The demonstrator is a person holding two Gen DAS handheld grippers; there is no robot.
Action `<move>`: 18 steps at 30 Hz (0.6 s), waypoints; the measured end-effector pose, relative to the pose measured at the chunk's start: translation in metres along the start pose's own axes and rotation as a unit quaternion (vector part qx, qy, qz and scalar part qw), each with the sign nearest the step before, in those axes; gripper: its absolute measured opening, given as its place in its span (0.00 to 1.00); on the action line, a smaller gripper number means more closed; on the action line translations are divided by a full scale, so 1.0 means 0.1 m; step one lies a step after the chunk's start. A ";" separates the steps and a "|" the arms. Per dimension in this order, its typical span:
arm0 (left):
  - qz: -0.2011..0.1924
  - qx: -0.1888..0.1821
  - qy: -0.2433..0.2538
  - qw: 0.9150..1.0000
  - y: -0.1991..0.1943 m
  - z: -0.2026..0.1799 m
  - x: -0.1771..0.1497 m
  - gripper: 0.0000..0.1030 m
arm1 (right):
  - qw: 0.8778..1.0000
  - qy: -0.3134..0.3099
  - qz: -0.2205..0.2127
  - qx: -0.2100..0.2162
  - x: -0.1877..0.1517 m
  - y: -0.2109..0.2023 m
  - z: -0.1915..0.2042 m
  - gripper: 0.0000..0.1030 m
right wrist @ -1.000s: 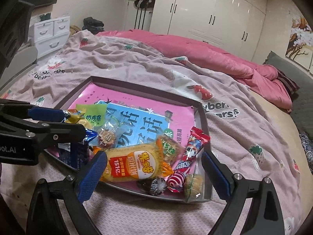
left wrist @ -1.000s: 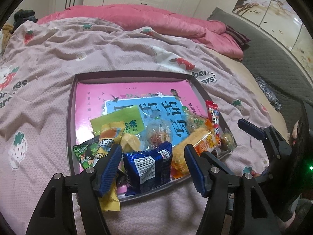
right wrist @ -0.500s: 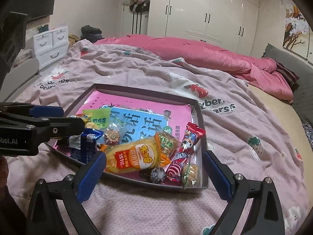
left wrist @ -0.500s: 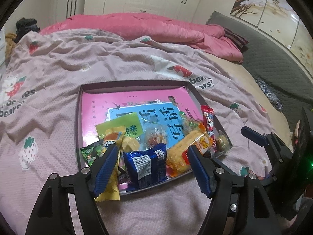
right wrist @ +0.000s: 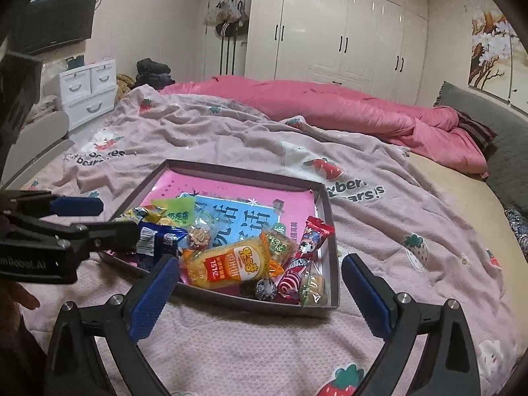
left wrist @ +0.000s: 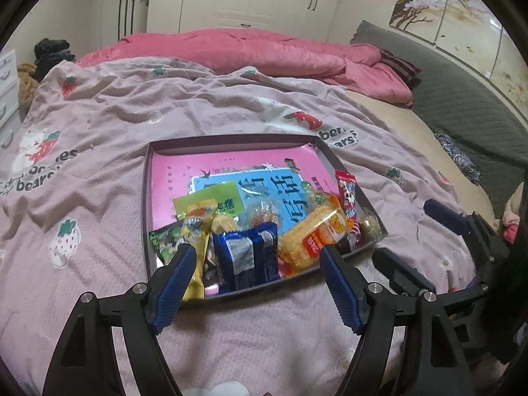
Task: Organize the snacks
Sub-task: 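Open both tools to release the snacks and lift them out of the tray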
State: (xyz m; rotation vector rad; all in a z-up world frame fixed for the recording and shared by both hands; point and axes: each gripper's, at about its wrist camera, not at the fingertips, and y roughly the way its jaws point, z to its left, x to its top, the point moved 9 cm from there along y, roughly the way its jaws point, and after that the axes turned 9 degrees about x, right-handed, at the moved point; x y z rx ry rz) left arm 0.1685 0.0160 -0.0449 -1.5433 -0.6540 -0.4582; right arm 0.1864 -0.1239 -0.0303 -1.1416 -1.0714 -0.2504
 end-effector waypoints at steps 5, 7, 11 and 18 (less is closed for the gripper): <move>-0.002 0.008 0.005 1.000 -0.11 -0.01 -0.09 0.76 | 1.000 0.010 -0.005 0.008 -0.03 -0.12 0.02 0.96; -0.005 0.010 0.005 1.000 -0.16 -0.02 -0.11 0.76 | 1.000 0.009 -0.008 0.004 -0.05 -0.19 0.04 0.96; -0.008 0.018 0.002 1.000 -0.25 -0.01 -0.16 0.76 | 1.000 0.012 -0.011 0.005 -0.10 -0.28 0.06 0.97; 0.001 0.031 0.000 1.000 -0.31 -0.01 -0.33 0.76 | 0.999 0.033 -0.011 0.006 -0.22 -0.37 0.04 0.97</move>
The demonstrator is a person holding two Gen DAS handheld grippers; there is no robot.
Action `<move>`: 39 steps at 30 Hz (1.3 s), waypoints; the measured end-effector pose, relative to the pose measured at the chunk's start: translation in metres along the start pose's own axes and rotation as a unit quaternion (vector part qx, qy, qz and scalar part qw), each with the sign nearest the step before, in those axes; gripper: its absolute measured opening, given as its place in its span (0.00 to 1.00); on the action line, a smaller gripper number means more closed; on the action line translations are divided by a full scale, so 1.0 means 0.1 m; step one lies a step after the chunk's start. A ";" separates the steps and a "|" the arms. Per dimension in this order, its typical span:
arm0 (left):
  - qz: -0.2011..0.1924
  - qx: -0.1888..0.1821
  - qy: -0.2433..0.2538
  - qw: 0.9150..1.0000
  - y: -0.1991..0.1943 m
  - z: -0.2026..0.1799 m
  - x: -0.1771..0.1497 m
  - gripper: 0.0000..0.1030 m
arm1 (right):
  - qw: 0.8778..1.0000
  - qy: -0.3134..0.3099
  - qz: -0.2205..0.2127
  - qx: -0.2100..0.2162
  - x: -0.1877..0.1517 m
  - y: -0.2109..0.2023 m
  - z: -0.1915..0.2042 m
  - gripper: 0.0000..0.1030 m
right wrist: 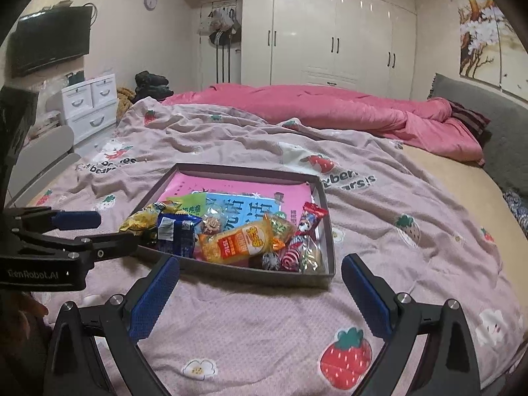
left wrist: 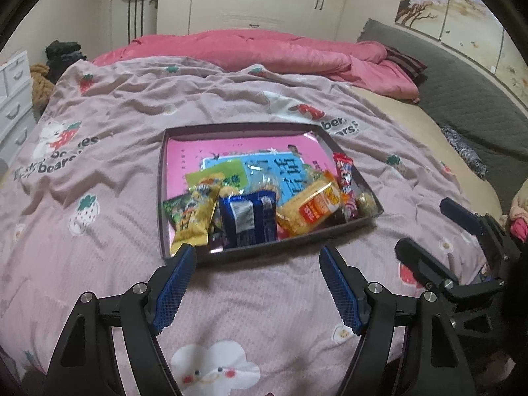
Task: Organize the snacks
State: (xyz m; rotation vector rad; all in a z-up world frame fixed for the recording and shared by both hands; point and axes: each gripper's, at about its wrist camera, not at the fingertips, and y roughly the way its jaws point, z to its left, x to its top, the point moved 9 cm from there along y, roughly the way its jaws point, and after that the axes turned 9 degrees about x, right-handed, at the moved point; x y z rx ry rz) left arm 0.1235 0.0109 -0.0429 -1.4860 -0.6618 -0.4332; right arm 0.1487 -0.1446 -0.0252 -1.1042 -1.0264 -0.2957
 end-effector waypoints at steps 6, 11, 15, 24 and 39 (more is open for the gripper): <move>0.011 0.008 0.002 1.000 -0.01 -0.05 -0.18 0.76 | 1.000 -0.005 0.010 -0.011 -0.14 -0.03 0.00 0.97; 0.013 0.012 0.001 1.000 -0.04 -0.09 -0.29 0.76 | 1.000 -0.004 0.011 -0.014 -0.20 -0.08 0.00 0.96; 0.019 0.014 -0.004 1.000 -0.04 -0.09 -0.36 0.76 | 1.000 0.001 0.012 -0.016 -0.24 -0.12 -0.01 0.97; 0.019 0.016 -0.002 1.000 -0.08 -0.13 -0.44 0.76 | 0.999 -0.009 0.021 -0.023 -0.32 -0.18 0.01 0.97; 0.020 0.012 -0.005 1.000 -0.10 -0.13 -0.45 0.76 | 0.999 0.005 0.029 -0.022 -0.38 -0.20 -0.02 0.97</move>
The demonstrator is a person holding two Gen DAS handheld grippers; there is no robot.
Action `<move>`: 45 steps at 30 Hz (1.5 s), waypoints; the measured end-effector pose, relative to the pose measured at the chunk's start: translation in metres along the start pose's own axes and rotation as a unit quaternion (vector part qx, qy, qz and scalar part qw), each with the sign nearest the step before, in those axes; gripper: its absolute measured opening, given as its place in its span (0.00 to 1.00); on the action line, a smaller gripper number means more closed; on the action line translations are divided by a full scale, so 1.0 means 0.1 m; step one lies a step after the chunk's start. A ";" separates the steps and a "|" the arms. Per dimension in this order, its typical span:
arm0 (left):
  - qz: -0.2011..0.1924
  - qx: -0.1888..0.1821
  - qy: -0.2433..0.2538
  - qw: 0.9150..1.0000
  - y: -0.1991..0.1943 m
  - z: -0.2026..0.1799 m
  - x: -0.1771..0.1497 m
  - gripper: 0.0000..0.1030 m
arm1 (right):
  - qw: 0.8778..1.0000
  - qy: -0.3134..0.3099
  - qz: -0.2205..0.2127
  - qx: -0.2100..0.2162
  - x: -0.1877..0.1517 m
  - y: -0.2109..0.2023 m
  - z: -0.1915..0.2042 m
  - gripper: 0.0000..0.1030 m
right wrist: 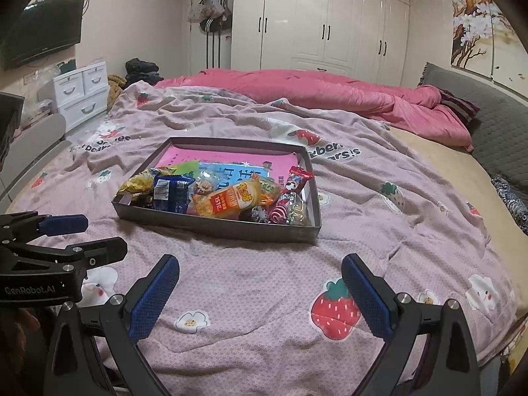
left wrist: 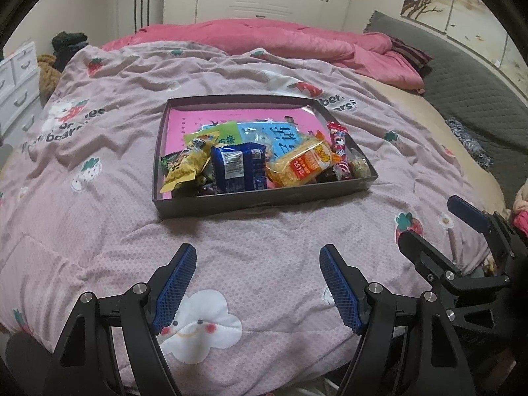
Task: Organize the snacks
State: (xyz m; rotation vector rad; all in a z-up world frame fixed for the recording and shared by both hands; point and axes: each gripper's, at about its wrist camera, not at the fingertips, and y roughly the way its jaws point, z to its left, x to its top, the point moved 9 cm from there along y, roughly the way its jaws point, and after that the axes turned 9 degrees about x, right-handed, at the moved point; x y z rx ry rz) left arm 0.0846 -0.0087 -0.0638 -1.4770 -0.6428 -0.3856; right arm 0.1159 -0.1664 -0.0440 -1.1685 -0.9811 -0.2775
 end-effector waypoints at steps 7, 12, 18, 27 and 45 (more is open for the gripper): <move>0.001 -0.003 -0.003 1.000 -0.03 0.00 -0.02 0.76 | 1.000 0.005 0.001 0.000 -0.01 -0.02 -0.01 0.97; 0.002 -0.004 -0.005 1.000 -0.02 0.00 -0.02 0.76 | 1.000 0.003 -0.002 0.000 -0.01 -0.03 -0.01 0.97; 0.002 -0.005 -0.004 1.000 -0.02 0.00 -0.03 0.76 | 1.000 0.005 -0.005 0.001 0.01 -0.03 -0.01 0.97; 0.001 -0.004 -0.005 1.000 -0.02 0.00 -0.02 0.76 | 1.000 0.006 -0.003 0.003 -0.01 -0.01 -0.01 0.97; -0.004 -0.003 -0.003 1.000 -0.04 -0.01 0.00 0.76 | 1.000 0.004 0.004 0.006 -0.03 0.03 0.01 0.96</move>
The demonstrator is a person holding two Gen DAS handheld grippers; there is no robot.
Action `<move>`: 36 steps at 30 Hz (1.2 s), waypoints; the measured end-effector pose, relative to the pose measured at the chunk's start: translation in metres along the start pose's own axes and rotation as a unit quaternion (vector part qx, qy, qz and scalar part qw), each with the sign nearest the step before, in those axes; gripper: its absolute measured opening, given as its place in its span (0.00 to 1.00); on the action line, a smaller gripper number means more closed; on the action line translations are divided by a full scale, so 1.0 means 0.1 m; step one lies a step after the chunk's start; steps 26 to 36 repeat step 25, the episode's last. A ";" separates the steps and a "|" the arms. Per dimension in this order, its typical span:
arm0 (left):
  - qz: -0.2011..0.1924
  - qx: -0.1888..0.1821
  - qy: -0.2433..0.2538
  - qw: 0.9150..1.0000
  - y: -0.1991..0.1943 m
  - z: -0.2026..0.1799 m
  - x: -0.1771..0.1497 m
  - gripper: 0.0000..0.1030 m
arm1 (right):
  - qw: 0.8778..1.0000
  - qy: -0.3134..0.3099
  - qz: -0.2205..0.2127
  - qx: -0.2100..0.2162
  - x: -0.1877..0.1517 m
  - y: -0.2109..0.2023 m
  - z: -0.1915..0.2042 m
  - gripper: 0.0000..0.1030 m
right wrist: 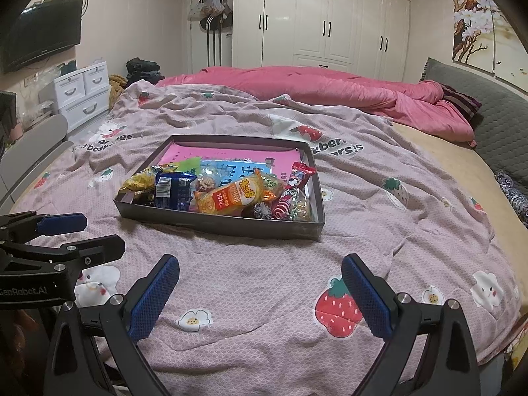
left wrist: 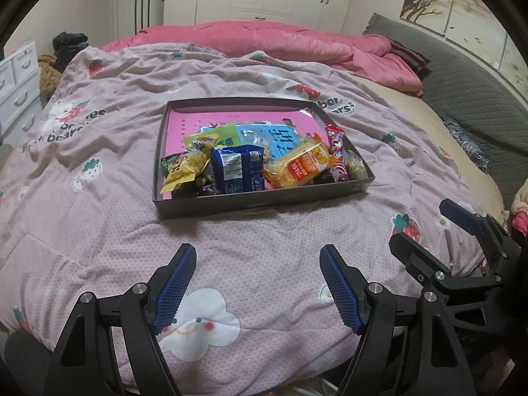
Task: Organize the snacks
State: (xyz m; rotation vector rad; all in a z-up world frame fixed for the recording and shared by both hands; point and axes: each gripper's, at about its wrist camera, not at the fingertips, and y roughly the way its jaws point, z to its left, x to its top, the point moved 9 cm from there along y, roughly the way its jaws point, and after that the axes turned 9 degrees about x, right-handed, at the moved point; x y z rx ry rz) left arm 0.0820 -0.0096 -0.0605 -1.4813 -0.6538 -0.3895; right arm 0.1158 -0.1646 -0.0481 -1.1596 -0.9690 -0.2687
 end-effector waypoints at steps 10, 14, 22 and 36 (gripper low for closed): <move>0.001 0.004 0.002 1.000 0.01 0.01 -0.01 0.76 | 1.000 0.001 0.002 0.001 -0.01 0.01 0.00 0.96; -0.001 0.004 0.002 1.000 0.01 0.01 0.00 0.76 | 1.000 0.005 0.003 0.001 -0.02 0.02 -0.01 0.96; -0.041 -0.008 -0.013 0.999 -0.05 0.14 0.19 0.76 | 1.000 0.017 0.008 -0.001 -0.02 0.14 -0.12 0.97; -0.058 -0.003 -0.023 0.998 -0.05 0.27 0.32 0.78 | 0.999 0.033 0.004 0.001 0.01 0.19 -0.26 0.97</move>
